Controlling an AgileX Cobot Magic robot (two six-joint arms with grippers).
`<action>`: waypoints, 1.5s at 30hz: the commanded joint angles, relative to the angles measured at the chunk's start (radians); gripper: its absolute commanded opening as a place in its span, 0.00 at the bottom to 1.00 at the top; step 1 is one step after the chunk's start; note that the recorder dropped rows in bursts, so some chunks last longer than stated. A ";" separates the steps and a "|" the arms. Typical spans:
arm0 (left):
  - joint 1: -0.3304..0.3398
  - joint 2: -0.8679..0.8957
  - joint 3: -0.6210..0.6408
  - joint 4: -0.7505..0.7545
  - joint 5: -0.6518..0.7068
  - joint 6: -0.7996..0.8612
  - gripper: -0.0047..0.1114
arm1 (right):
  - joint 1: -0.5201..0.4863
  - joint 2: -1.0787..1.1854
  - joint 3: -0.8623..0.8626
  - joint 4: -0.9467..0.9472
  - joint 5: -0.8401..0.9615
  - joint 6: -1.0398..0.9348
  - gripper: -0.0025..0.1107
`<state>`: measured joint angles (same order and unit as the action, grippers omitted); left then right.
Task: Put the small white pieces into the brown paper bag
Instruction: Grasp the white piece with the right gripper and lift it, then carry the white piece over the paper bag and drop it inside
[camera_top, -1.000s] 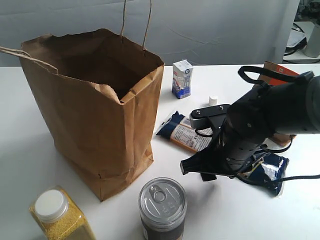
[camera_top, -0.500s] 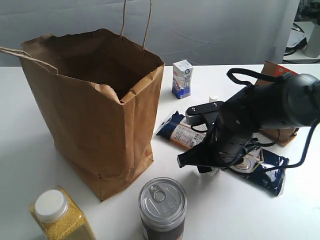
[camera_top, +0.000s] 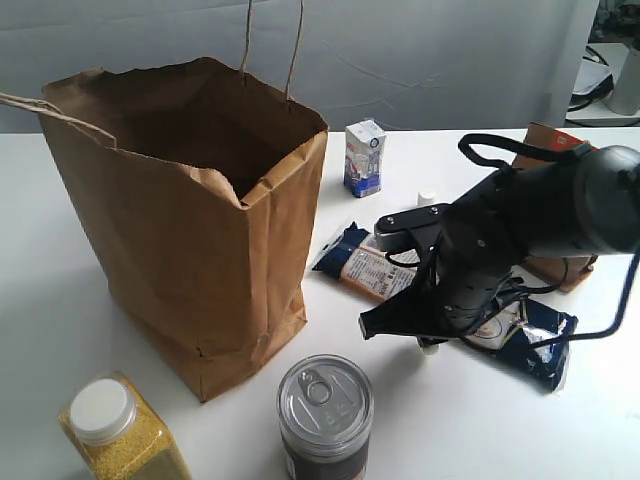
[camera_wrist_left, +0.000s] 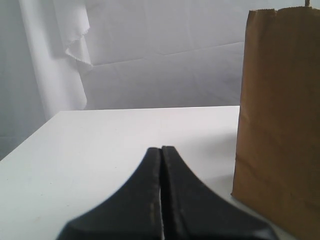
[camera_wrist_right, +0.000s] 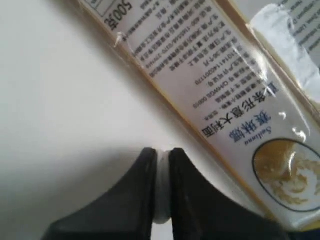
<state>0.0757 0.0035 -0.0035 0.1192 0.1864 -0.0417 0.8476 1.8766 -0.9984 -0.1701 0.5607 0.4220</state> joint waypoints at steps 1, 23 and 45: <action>-0.008 -0.003 0.004 0.004 -0.005 -0.004 0.04 | 0.035 -0.151 0.084 0.005 -0.061 0.025 0.02; -0.008 -0.003 0.004 0.004 -0.005 -0.004 0.04 | 0.260 -0.608 -0.062 -0.182 -0.256 0.140 0.02; -0.008 -0.003 0.004 0.004 -0.005 -0.004 0.04 | 0.258 -0.090 -0.557 -0.126 -0.018 0.068 0.45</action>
<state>0.0757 0.0035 -0.0035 0.1192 0.1864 -0.0417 1.1041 1.7824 -1.5428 -0.3077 0.5329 0.5038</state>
